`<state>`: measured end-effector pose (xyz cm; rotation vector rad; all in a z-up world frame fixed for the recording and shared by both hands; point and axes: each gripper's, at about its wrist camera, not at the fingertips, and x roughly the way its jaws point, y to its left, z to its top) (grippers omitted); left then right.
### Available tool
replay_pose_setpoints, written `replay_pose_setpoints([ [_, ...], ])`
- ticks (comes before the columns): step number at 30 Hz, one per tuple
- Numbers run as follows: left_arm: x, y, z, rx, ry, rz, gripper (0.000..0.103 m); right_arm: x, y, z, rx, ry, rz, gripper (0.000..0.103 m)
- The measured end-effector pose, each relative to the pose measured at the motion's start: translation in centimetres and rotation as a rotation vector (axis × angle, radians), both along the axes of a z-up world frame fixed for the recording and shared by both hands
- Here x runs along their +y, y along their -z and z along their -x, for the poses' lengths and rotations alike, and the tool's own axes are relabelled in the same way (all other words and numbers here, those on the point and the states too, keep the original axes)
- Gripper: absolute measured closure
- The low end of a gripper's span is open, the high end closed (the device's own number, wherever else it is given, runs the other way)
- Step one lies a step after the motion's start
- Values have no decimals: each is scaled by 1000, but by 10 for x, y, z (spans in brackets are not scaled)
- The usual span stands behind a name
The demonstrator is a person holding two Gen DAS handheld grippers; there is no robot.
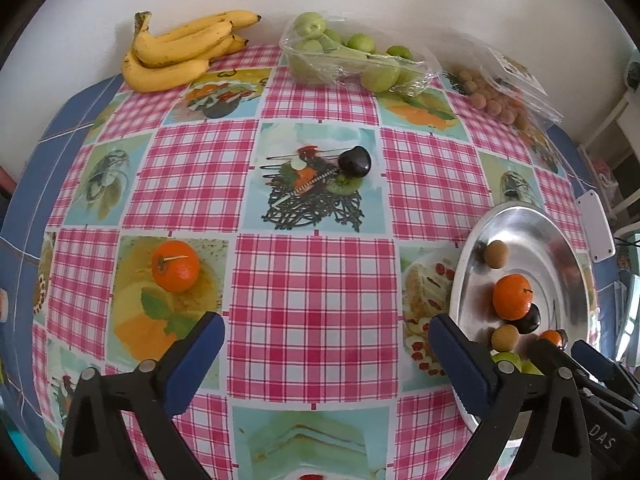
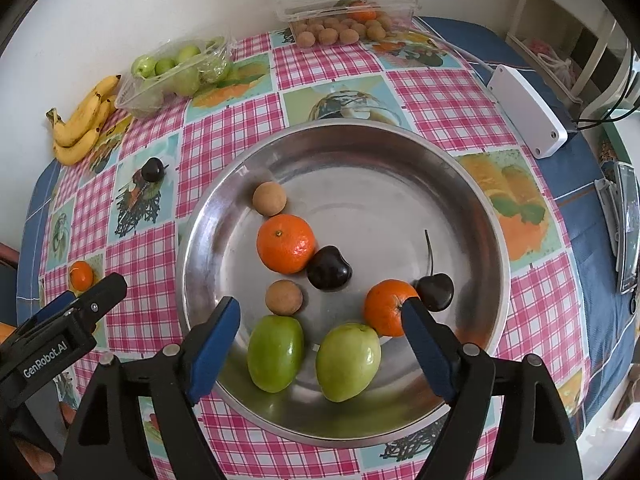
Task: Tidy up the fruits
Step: 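Move the right gripper toward the dark plum while the left gripper moves toward a loose mandarin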
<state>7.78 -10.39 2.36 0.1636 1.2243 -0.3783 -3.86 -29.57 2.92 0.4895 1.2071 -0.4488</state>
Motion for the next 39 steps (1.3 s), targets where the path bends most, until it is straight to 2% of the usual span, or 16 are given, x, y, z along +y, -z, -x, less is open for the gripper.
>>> replay_pose_setpoints([
  [1, 0, 0, 0, -1, -3, -3, 0, 0, 0, 0, -2, -1, 1, 16],
  [2, 0, 1, 0, 3, -2, -8, 0, 0, 0, 0, -2, -1, 1, 6],
  [4, 1, 2, 0, 5, -5, -13, 0, 0, 0, 1, -10, 0, 3, 2],
  [19, 1, -1, 1, -14, 6, -27, 0, -2, -1, 3, -33, 23, 2, 2],
  [23, 7, -4, 1, -15, 6, -9, 0, 0, -5, 4, -52, 26, 5, 1],
  [30, 28, -13, -10, -29, -56, 32, 0, 5, -11, 2, -108, 19, 7, 1],
  [34, 47, -22, -22, -84, -108, 24, 0, 12, -12, -2, -122, -5, 10, 1],
  [39, 80, -24, -41, -70, -198, 67, 0, 23, -11, -8, -134, -30, 1, 1],
])
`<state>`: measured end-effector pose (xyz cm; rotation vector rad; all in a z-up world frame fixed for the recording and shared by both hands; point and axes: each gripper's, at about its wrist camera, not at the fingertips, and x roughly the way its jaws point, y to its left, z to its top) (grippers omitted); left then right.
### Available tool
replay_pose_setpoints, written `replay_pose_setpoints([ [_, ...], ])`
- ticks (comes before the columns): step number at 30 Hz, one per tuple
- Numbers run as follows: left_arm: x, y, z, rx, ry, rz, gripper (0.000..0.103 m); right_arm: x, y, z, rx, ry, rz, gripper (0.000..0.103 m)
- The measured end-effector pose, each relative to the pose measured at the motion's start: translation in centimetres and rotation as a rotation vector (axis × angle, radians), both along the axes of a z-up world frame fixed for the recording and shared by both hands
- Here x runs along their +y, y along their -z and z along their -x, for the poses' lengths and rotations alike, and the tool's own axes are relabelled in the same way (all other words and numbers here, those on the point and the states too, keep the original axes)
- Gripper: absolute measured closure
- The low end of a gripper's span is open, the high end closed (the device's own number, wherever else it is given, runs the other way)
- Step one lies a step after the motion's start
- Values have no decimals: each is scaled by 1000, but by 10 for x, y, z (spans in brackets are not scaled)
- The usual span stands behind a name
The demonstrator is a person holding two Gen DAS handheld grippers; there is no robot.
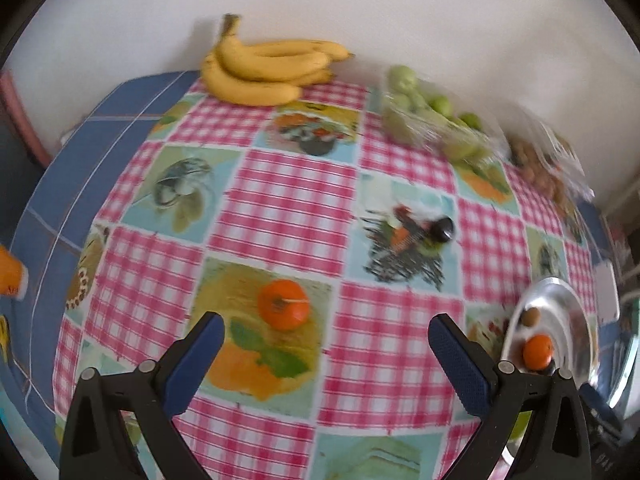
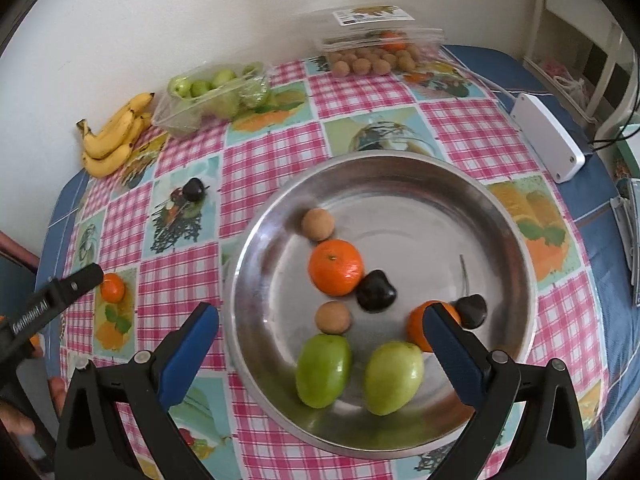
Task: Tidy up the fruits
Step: 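Move the right gripper toward the dark plum while the left gripper moves toward a loose mandarin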
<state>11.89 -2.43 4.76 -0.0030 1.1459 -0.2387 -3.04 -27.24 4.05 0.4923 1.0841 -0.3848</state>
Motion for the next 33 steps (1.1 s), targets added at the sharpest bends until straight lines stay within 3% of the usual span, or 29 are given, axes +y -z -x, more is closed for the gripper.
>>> replay_pose_setpoints([
  [4, 28, -2, -11, 1, -73, 27, 0, 12, 2, -7, -13, -35, -28, 1],
  [9, 50, 1, -19, 2, -125, 32, 0, 37, 3, -22, 0, -115, 7, 1],
  [17, 44, 16, -17, 47, -87, 28, 0, 63, -2, -45, -37, -202, 36, 1],
  [25, 39, 34, -16, 115, -59, 33, 0, 53, -9, -77, -62, -174, -22, 1],
  [29, 37, 39, -17, 132, -54, 52, 3, 47, -12, -100, -40, -165, 10, 1],
  [33, 32, 43, -19, 143, -45, 52, 16, 40, -8, -120, -8, -167, 10, 1],
])
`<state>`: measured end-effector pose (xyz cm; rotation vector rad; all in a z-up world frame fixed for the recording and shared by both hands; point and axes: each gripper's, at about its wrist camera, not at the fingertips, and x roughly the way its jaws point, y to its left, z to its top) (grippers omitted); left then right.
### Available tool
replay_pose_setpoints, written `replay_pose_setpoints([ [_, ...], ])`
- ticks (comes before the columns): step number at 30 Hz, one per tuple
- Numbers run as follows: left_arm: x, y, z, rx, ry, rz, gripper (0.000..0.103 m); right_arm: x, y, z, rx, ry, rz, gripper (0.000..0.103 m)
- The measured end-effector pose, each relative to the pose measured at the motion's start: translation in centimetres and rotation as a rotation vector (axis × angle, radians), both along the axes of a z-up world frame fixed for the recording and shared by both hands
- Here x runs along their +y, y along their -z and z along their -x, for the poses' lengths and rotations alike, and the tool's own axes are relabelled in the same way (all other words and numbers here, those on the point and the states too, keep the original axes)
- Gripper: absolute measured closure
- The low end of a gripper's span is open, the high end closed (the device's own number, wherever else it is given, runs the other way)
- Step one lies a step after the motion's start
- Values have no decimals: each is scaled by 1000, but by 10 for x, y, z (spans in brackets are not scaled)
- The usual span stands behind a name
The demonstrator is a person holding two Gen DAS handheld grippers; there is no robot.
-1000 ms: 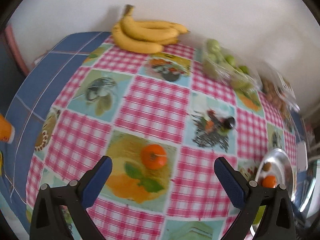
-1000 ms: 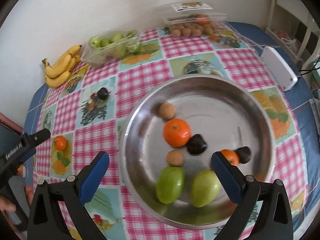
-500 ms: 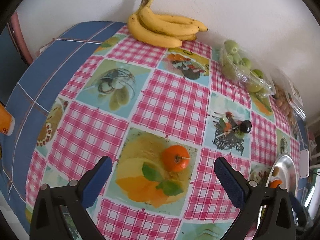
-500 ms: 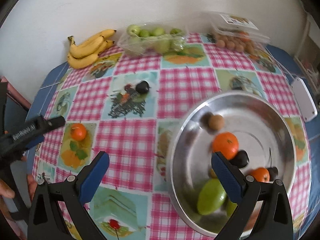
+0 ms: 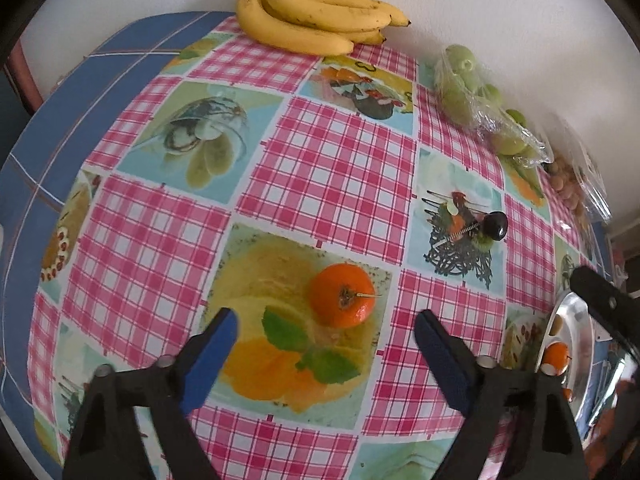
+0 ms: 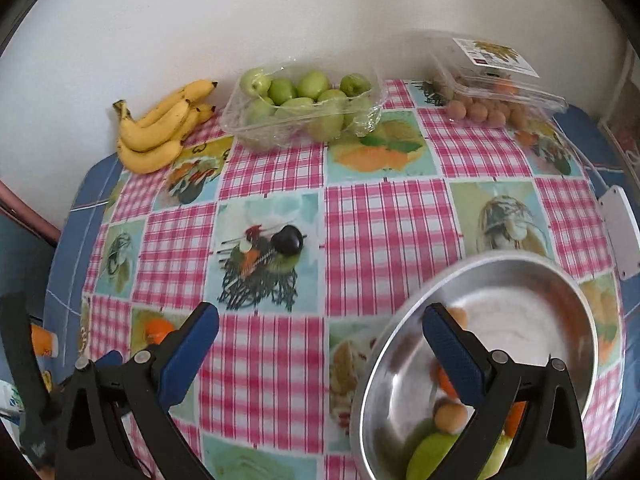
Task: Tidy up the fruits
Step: 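Move the right gripper toward the dark plum while the left gripper moves toward a loose mandarin, then grasp the dark plum with the right gripper while the left gripper grasps the mandarin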
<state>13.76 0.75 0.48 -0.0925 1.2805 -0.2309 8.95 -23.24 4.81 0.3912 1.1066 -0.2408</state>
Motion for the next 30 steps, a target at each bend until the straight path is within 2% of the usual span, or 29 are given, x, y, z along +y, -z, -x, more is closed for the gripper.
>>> replay_pose_setpoints([
  [3, -2, 2, -1, 6, 7, 10, 21, -1, 3, -14, 10, -14, 9, 2],
  [7, -6, 3, -3, 9, 22, 12, 28, 0, 10, -31, 22, -25, -4, 18],
  [9, -10, 4, -4, 14, 35, 18, 31, 1, 14, -38, 29, -32, -6, 20],
  [11, -12, 5, -5, 15, 43, 16, 36, 3, 20, -46, 42, -41, 1, 33],
  [15, -13, 7, -7, 16, 40, 11, 40, 8, 30, -59, 62, -55, 8, 39],
  [17, -12, 9, -9, 19, 35, 9, 41, 11, 35, -67, 73, -69, 17, 47],
  [20, -12, 11, -9, 28, 34, 15, 41, 14, 42, -74, 87, -77, 31, 50],
  [24, -15, 13, -14, 30, 37, 14, 52, 14, 50, -82, 94, -87, 37, 57],
  [30, -13, 15, -16, 40, 26, 19, 56, 18, 57, -89, 100, -104, 40, 65],
])
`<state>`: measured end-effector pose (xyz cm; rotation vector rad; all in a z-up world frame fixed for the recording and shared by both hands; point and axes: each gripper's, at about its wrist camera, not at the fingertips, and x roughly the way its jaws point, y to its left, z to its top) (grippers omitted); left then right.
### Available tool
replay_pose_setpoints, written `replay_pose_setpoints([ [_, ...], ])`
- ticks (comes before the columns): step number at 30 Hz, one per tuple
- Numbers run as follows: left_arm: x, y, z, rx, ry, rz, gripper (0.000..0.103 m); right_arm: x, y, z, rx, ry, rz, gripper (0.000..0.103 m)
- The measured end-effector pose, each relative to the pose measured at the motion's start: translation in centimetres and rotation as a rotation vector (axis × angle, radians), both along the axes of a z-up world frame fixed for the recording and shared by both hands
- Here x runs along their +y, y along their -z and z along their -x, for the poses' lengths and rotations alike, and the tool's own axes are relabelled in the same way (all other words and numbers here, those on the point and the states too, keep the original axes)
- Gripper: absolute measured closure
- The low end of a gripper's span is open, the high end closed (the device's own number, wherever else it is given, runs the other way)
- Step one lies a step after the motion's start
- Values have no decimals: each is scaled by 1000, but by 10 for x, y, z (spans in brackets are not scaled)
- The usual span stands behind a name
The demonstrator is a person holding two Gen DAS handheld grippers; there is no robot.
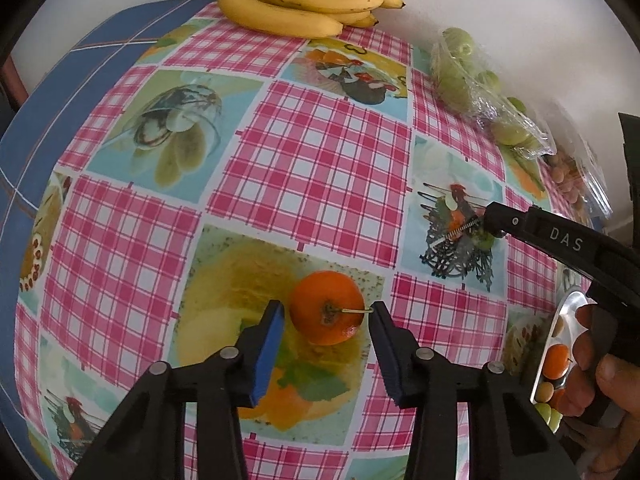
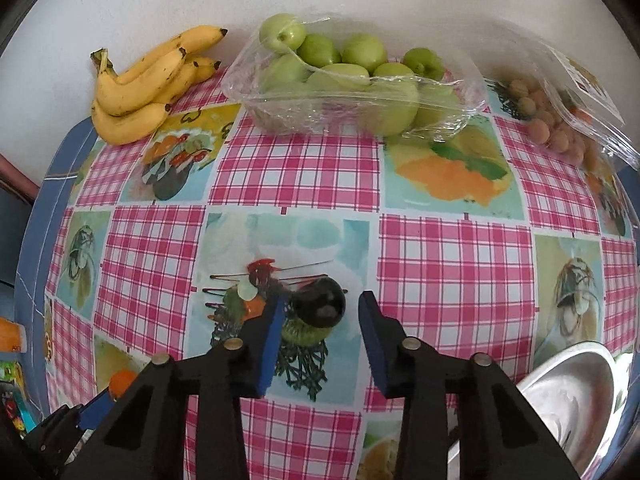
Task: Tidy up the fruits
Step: 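Grasp the dark plum with the right gripper while the left gripper grasps the mandarin, then carry the plum with the right gripper and mandarin with the left gripper into the bowl, releasing both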
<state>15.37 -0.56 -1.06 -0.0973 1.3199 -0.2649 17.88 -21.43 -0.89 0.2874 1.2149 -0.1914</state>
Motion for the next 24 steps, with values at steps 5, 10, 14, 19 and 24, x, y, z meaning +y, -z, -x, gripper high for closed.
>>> replay_pose_setpoints([
  [5, 2, 0, 0, 5, -1, 10, 62, 0, 4, -3, 11, -1, -1, 74],
  [10, 3, 0, -1, 2, -7, 19, 63, 0, 2, -2, 3, 5, -16, 75],
  [14, 4, -5, 1, -7, -11, 28, 63, -4, -7, 10, -9, 23, -46, 75],
  [19, -1, -14, 6, -22, 5, 48, 63, -1, -25, 31, -21, 29, -65, 75],
  [24, -6, -25, 15, -46, 25, 73, 63, 6, -45, 60, -38, 24, -60, 75],
])
